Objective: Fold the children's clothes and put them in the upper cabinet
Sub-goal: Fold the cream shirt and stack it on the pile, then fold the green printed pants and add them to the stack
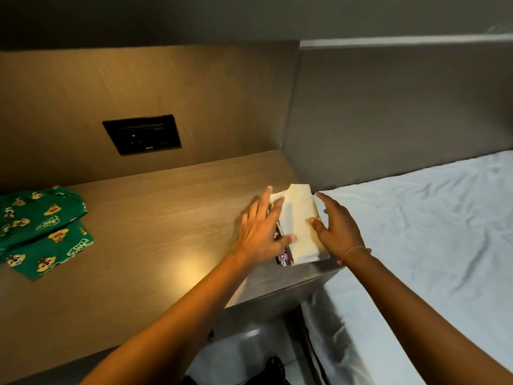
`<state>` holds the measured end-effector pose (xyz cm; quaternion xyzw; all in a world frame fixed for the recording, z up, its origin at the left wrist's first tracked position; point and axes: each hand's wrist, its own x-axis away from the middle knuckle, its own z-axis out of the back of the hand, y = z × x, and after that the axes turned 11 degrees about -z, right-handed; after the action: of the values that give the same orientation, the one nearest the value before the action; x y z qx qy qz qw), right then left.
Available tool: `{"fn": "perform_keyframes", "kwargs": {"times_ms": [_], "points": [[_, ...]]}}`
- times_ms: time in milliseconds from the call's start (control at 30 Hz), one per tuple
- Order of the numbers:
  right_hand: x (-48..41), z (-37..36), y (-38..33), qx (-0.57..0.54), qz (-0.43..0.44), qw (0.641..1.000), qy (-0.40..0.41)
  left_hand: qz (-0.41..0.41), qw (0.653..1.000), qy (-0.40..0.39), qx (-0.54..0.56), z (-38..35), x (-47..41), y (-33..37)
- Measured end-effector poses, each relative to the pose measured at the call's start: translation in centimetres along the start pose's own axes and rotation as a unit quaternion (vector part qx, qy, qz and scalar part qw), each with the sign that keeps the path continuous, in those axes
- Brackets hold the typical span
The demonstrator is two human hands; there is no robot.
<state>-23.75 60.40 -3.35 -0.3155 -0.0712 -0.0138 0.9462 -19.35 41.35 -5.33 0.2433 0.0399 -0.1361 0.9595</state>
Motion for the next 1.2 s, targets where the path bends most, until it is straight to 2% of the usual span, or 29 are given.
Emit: {"fn": "perform_keyframes", "kwargs": {"times_ms": [67,133,167,233,300,400,467,567,633,700,767,833,900,1000,1100,1200], "points": [[-1.2,0.1,0.6,0.062,0.098,0.993,0.001,-0.061,0.996,-0.041,-0.042,-0.6,-0.1,-0.9],[-2.6,-0.2,0.8,0.180,0.148,0.971,-0.053,-0.073,0.988,-0.110,-0.075,-0.8,-0.5,-1.6],[-3.0,-0.7,1.2,0.219,0.150,0.961,-0.081,-0.070,0.984,-0.138,-0.084,-1.0,-0.7,-2.0],[-3.2,-1.8,2.2,0.224,0.135,0.958,-0.116,-0.068,0.980,-0.162,-0.090,-1.5,-1.1,-2.6],[-3.1,-2.5,2.9,0.192,0.123,0.966,-0.124,-0.072,0.980,-0.159,-0.095,-1.9,-1.3,-3.0],[-3.3,-2.4,2.8,0.214,0.113,0.962,-0.125,-0.069,0.981,-0.157,-0.094,-1.6,-1.2,-2.8],[-3.1,-1.6,2.3,0.242,0.105,0.958,-0.113,-0.054,0.988,-0.130,-0.057,-1.0,-0.5,-2.7],[-1.8,-0.8,-0.2,0.215,0.127,0.967,-0.043,-0.011,0.999,-0.026,0.015,0.8,2.6,-4.1],[-0.4,-1.9,-3.9,0.178,0.171,0.969,-0.010,0.014,0.999,0.034,-0.008,3.1,6.3,-7.0],[0.9,-4.3,-8.0,0.132,0.211,0.968,-0.034,0.069,0.993,0.076,-0.059,5.6,10.2,-10.6],[1.9,-7.8,-12.3,0.124,0.244,0.957,-0.095,0.179,0.973,0.098,-0.105,8.2,14.3,-14.7],[3.0,-11.6,-16.2,0.133,0.265,0.943,-0.151,0.288,0.944,0.092,-0.130,10.3,18.0,-18.4],[4.1,-15.3,-20.1,0.141,0.286,0.928,-0.193,0.360,0.920,0.063,-0.137,11.9,21.4,-21.3],[5.5,-19.6,-24.7,0.156,0.341,0.900,-0.225,0.349,0.928,0.034,-0.125,12.6,25.4,-22.9],[6.1,-23.0,-29.1,0.175,0.409,0.865,-0.233,0.292,0.950,0.067,-0.091,12.3,29.0,-21.6],[5.7,-26.3,-32.8,0.241,0.470,0.816,-0.237,0.235,0.964,0.098,-0.077,12.2,33.1,-19.6]]}}
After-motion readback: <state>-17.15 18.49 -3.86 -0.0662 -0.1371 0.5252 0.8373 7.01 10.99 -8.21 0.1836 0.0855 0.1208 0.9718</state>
